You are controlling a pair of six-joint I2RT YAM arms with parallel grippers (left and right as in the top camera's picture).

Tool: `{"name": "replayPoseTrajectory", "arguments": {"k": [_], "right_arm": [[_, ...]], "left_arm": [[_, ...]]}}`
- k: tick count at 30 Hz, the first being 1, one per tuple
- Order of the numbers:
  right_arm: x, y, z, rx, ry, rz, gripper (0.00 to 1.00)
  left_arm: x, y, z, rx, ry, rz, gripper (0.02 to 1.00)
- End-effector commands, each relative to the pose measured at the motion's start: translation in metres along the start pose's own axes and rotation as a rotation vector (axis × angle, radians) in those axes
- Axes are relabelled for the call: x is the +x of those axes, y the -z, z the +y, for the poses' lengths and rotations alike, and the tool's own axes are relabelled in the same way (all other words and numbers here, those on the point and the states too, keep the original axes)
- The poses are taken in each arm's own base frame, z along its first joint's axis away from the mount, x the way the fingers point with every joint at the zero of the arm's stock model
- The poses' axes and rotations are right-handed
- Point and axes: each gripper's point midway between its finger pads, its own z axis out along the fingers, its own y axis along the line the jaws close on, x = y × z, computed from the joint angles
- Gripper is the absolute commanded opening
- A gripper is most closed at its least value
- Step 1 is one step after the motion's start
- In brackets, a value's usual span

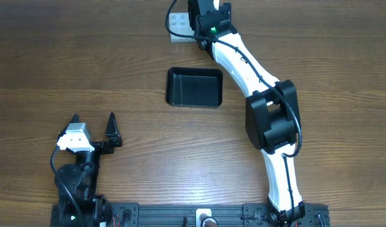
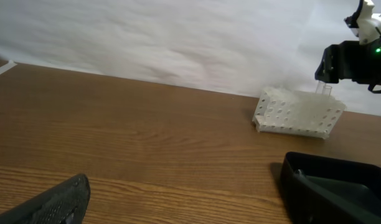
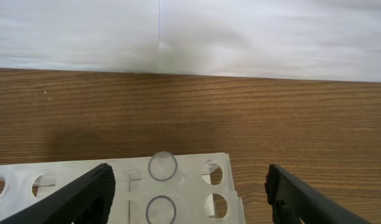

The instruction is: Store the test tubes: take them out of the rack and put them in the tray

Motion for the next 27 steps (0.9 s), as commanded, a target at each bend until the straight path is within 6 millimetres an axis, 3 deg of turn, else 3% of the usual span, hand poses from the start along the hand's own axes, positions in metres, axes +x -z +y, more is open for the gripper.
{"name": "replayPoseTrajectory", "arguments": {"k": [1,27], "right_arm": [[0.002,-0.005,0.014,-0.012,0.009,-0.012,0.761],[0.016,-0.016,0.024,-0.023,0.020,0.001,0.711]], "left_arm": [[0.001,0.000,0.003,-0.013,-0.015,-0.002,0.998],[0.001,0.000,0.003,-0.013,-0.015,-0.002,0.998]]}}
